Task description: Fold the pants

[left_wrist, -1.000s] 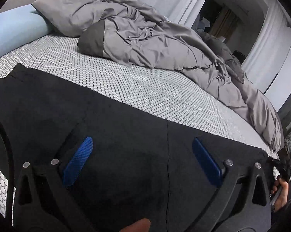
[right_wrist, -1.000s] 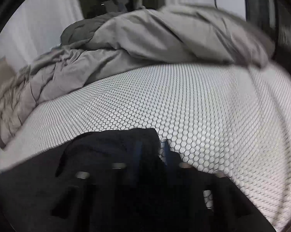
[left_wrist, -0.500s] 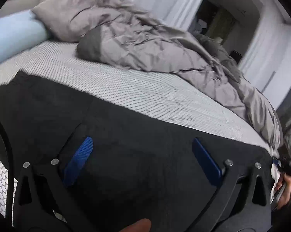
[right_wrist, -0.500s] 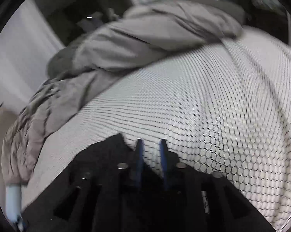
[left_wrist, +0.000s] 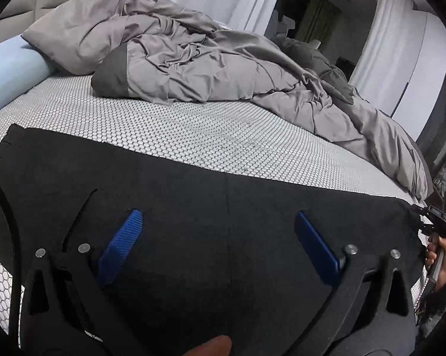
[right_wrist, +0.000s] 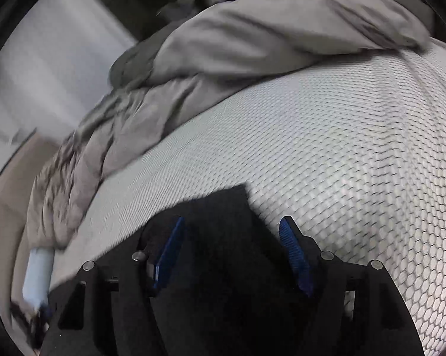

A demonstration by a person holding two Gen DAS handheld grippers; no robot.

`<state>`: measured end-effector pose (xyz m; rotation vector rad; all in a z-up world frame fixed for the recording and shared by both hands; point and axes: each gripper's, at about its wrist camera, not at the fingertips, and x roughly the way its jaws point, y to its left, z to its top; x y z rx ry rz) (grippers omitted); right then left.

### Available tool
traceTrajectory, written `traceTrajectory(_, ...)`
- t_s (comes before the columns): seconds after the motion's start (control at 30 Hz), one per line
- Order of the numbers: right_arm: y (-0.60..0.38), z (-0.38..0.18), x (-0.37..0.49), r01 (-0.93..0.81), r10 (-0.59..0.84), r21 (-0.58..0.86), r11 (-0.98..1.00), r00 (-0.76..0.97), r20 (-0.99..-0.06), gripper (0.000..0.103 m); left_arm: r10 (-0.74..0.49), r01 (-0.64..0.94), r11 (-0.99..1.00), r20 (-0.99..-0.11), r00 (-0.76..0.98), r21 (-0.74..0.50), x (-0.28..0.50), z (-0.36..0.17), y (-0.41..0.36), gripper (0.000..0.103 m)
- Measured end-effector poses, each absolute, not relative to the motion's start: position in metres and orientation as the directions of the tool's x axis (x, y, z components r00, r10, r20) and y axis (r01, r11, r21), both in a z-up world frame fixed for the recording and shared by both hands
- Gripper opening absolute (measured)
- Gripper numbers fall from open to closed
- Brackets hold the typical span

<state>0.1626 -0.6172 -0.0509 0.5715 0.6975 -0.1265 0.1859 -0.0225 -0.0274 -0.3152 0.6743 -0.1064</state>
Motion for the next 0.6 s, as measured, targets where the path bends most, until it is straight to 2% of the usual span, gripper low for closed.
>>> traceTrajectory(0.03, -0.607, -0.046, 0.163, 0.267, 0.066, 0.404, 0.875, 0.761, -0.646, 0.067, -0.201, -0.004, 0.946, -0.596, 0.777, -0.323, 0.186, -0.028, -0.022, 0.102)
traceTrajectory(0.1, -0.587, -0.036, 0.159, 0.198, 0.058, 0.304, 0.932, 0.747, -0.662, 0.054, -0.203, 0.0, 0.947, -0.597, 0.776, -0.322, 0.186, -0.028, -0.023, 0.102)
traceTrajectory(0.17, -0.572, -0.033, 0.156, 0.166, 0.041, 0.237, 0.957, 0.731, -0.681, 0.031, -0.203, 0.004, 0.948, -0.597, 0.776, -0.317, 0.185, -0.028, -0.025, 0.102)
traceTrajectory(0.2, -0.566, -0.033, 0.155, 0.167, 0.011, 0.195, 0.966, 0.731, -0.682, 0.024, -0.203, 0.006, 0.949, -0.598, 0.775, -0.315, 0.185, -0.028, -0.026, 0.102)
traceTrajectory(0.23, -0.563, -0.035, 0.155, 0.166, 0.001, 0.178, 0.97, 0.729, -0.685, 0.01, -0.205, 0.011, 0.95, -0.6, 0.773, -0.311, 0.185, -0.028, -0.028, 0.102)
traceTrajectory(0.27, -0.562, -0.036, 0.154, 0.162, 0.0, 0.173, 0.972, 0.731, -0.683, 0.007, -0.204, 0.012, 0.952, -0.601, 0.773, -0.307, 0.185, -0.029, -0.029, 0.102)
traceTrajectory(0.4, -0.566, -0.028, 0.152, 0.229, -0.074, 0.168, 0.959, 0.773, -0.629, 0.005, -0.201, 0.014, 0.953, -0.597, 0.777, -0.303, 0.182, -0.027, -0.029, 0.102)
traceTrajectory(0.5, -0.578, -0.039, 0.163, 0.389, -0.251, 0.064, 0.919, 0.704, -0.664, 0.006, -0.195, 0.005, 0.954, -0.608, 0.769, -0.3, 0.183, -0.028, -0.028, 0.102)
traceTrajectory(0.53, -0.583, -0.047, 0.167, 0.419, -0.27, 0.055, 0.906, 0.674, -0.688, 0.009, -0.194, 0.002, 0.954, -0.612, 0.767, -0.299, 0.183, -0.029, -0.027, 0.102)
traceTrajectory(0.6, -0.589, -0.06, 0.173, 0.487, -0.341, -0.009, 0.873, 0.598, -0.725, 0.033, -0.19, -0.005, 0.954, -0.615, 0.765, -0.301, 0.184, -0.028, -0.026, 0.102)
